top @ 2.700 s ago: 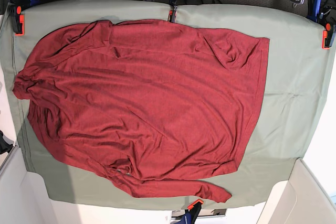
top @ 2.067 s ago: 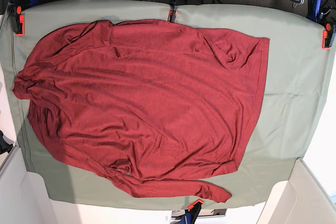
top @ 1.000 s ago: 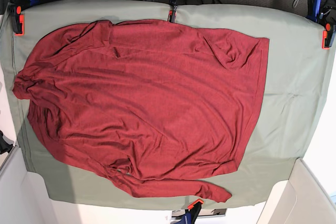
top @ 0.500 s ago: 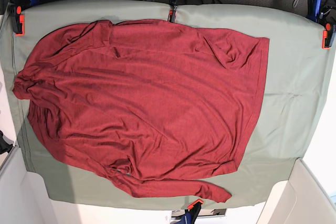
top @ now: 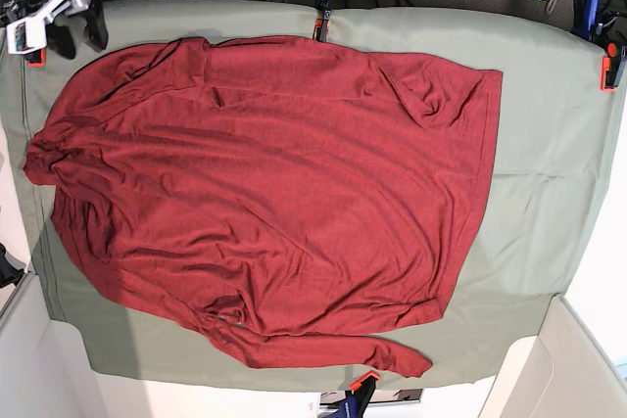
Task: Fold the T-shirt properly
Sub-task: 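Move both grippers down to the shirt's collar-side corners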
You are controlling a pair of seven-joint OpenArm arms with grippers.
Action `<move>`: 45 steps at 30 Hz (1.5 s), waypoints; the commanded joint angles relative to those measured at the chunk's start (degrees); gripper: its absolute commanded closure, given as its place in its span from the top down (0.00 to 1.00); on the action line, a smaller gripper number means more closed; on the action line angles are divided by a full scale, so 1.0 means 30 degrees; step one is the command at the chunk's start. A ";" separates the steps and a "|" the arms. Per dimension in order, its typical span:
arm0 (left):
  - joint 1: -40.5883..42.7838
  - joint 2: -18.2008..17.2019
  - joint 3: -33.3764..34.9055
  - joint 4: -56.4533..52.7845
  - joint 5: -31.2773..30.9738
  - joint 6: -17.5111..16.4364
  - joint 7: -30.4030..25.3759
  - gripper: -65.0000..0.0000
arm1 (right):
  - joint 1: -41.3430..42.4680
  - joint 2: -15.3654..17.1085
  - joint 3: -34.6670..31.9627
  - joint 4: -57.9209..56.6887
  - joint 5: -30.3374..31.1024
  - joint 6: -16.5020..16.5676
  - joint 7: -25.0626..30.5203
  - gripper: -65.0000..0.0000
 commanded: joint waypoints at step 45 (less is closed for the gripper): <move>-0.0401 -0.1690 -0.0233 0.0379 -0.0124 -0.0237 -0.0925 0.55 | 0.6907 -0.0954 0.0379 -0.6550 -0.0270 -0.0772 -0.1741 0.55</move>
